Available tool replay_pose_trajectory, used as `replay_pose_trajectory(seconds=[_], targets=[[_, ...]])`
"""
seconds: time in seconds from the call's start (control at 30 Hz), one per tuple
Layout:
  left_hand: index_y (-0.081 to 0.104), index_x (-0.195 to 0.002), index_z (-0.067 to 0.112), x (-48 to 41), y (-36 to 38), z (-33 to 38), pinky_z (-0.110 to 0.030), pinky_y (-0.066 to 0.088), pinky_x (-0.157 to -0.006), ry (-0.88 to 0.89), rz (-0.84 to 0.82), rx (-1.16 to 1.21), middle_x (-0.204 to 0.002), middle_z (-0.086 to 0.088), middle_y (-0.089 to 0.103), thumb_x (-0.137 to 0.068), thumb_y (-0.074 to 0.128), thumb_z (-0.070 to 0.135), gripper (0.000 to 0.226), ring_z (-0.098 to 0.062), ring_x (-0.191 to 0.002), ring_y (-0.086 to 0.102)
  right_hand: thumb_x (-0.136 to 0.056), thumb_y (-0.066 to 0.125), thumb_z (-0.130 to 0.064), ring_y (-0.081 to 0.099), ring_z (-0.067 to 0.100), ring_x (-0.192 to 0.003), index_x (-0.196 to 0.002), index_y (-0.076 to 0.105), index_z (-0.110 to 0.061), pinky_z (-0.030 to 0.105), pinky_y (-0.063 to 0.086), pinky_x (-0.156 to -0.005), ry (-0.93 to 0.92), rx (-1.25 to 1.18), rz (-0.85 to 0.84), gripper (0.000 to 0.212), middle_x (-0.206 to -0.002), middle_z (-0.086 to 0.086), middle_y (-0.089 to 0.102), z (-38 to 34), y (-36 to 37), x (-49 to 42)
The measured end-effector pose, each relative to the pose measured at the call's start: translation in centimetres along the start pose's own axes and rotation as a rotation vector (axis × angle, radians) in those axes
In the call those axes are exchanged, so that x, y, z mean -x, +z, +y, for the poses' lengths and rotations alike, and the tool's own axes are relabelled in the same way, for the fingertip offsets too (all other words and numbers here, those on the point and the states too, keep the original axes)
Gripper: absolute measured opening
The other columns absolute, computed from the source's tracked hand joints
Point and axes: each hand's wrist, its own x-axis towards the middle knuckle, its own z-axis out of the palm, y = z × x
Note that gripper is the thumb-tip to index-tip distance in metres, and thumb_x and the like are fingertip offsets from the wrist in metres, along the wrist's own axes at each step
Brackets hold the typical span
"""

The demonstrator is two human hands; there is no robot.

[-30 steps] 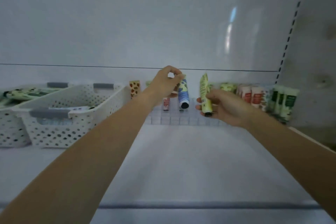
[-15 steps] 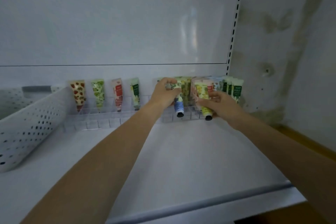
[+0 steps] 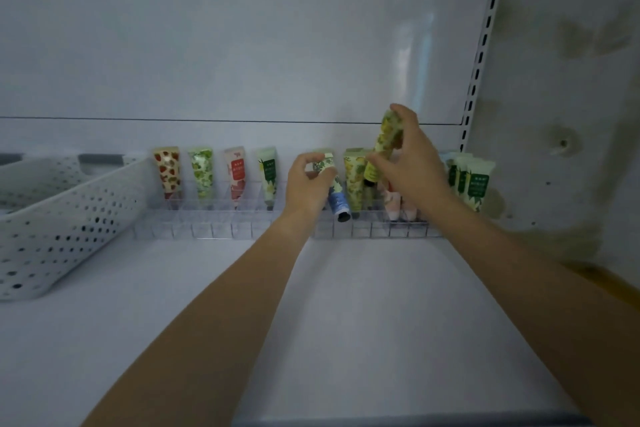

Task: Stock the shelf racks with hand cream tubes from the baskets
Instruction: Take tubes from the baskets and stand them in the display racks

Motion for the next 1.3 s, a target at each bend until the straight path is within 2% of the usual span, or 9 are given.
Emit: replay_pose_trajectory(seconds=[0.3,0.5,0.6,0.7,0.8,0.9,1.1,1.2,1.3], targets=[[0.053,-0.102,0.022,0.4,-0.4,-1.3,-0.019,0.044,-0.061,0.013,-0.015,0.049,-0.081,-0.001,0.051,-0.088,0.059,0.011,0.018,-0.011,-0.07,0.051,-0.081,0.068,-0.032,0.036,0.031,-0.119,-0.136,0.037,-0.012,0.038,0.026,-0.099,-0.166,0.556,-0.081,0.066,-0.122,0.017,0.052,3.2,3.1,0.0],[0.054,-0.101,0.024,0.1,-0.8,-1.2,-0.019,0.044,-0.061,0.023,-0.037,0.05,-0.084,-0.002,0.052,-0.088,0.06,0.013,0.018,-0.013,-0.073,0.051,-0.087,0.059,-0.036,0.016,0.033,-0.138,-0.139,0.036,-0.007,0.043,-0.012,-0.113,-0.165,0.703,-0.105,0.064,-0.145,0.02,0.025,3.4,3.2,0.6],[0.054,-0.102,0.024,0.2,-0.8,-1.3,-0.019,0.044,-0.063,0.033,-0.038,0.043,-0.089,-0.005,0.053,-0.088,0.06,0.014,0.019,-0.013,-0.076,0.051,-0.088,0.058,-0.025,0.029,0.038,-0.132,-0.133,0.045,-0.002,0.046,0.007,-0.114,-0.236,0.594,-0.012,0.052,-0.139,0.023,0.037,2.5,2.9,1.1],[0.054,-0.103,0.023,0.1,-1.1,-1.5,-0.019,0.046,-0.065,0.038,-0.039,0.032,-0.096,-0.007,0.053,-0.088,0.061,0.014,0.019,-0.016,-0.083,0.051,-0.086,0.06,-0.014,0.049,0.036,-0.109,-0.113,0.061,0.0,0.039,0.037,-0.092,-0.323,0.347,0.024,0.03,-0.115,0.019,0.056,1.2,2.8,1.8],[0.056,-0.106,0.021,0.1,-1.5,-1.8,-0.021,0.05,-0.068,0.024,-0.028,0.026,-0.096,-0.011,0.057,-0.089,0.06,0.014,0.02,-0.015,-0.078,0.055,-0.09,0.057,-0.025,0.051,0.017,-0.096,-0.114,0.059,-0.007,0.019,0.036,-0.077,-0.218,0.093,-0.194,0.03,-0.105,0.004,0.055,-0.1,3.3,3.1],[0.058,-0.113,0.014,0.1,-1.6,-1.7,-0.016,0.05,-0.054,0.008,-0.005,0.04,-0.079,-0.005,0.059,-0.093,0.052,0.01,0.022,-0.008,-0.061,0.055,-0.086,0.061,-0.038,0.048,0.007,-0.088,-0.124,0.051,-0.017,0.014,0.037,-0.069,-0.047,-0.069,-0.345,0.045,-0.108,-0.005,0.048,-0.5,4.1,4.0],[0.06,-0.117,0.015,1.0,-1.3,-1.1,-0.012,0.049,-0.053,-0.033,-0.112,0.069,-0.076,-0.001,0.056,-0.095,0.045,0.007,0.028,-0.007,-0.063,0.053,-0.082,0.069,-0.031,0.053,0.0,-0.084,-0.133,0.042,-0.019,0.005,0.041,-0.066,0.176,-0.304,-0.351,0.059,-0.106,-0.011,0.049,-0.6,4.3,4.4],[0.059,-0.119,0.016,1.7,-1.4,-0.8,-0.013,0.052,-0.056,-0.043,-0.193,0.069,-0.075,0.0,0.057,-0.093,0.044,0.002,0.033,-0.008,-0.064,0.055,-0.081,0.069,-0.028,0.058,0.007,-0.091,-0.144,0.026,-0.022,0.018,0.047,-0.077,0.237,-0.383,-0.35,0.076,-0.11,-0.009,0.048,-0.6,4.5,4.3],[0.055,-0.123,0.014,1.8,-1.7,-0.5,-0.018,0.055,-0.066,-0.003,-0.214,0.07,-0.085,-0.007,0.06,-0.094,0.042,0.001,0.034,-0.012,-0.068,0.058,-0.083,0.068,-0.021,0.058,0.004,-0.085,-0.148,0.011,-0.026,0.016,0.048,-0.071,0.235,-0.397,-0.364,0.087,-0.101,-0.012,0.05,-0.3,4.4,3.8]])
